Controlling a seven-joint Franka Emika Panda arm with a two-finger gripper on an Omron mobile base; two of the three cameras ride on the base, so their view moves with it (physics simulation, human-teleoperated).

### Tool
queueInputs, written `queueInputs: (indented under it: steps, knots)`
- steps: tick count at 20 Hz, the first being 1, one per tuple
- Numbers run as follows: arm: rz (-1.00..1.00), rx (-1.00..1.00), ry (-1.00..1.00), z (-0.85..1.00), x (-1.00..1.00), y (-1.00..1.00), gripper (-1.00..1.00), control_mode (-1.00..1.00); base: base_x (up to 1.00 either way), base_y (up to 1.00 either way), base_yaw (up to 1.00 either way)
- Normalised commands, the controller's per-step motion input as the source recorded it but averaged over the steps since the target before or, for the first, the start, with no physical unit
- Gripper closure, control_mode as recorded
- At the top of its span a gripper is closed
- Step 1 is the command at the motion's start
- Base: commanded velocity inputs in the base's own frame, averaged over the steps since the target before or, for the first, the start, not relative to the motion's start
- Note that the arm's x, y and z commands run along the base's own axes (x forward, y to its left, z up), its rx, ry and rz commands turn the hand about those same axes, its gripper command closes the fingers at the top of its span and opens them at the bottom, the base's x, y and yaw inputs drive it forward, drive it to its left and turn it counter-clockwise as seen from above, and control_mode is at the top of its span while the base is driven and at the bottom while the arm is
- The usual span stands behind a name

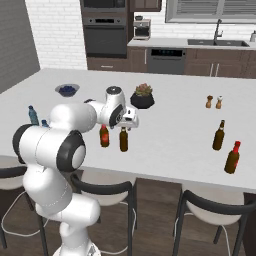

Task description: Move the plastic bottles in the middle to the plastics group, and the glass bottles in the middle to the glass group.

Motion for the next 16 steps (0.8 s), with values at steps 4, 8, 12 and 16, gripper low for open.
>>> queueInputs:
  steps: [4, 8, 12, 16]
  knots:
    - [0.00, 0.00, 0.00, -0.39, 0.00, 0.00, -1.00, -1.00, 0.00, 0.00, 0.00]
    - [0.00, 0.00, 0.00, -0.31, 0.00, 0.00, -1.00, -1.00, 0.00, 0.00, 0.00]
    - [0.00, 0.00, 0.00, -0.05, 0.08, 0.00, -1.00, -1.00, 0.00, 0.00, 0.00]
    - [0.00, 0.00, 0.00, 0.00, 0.26, 0.00, -1.00, -1.00, 0.00, 0.00, 0.00]
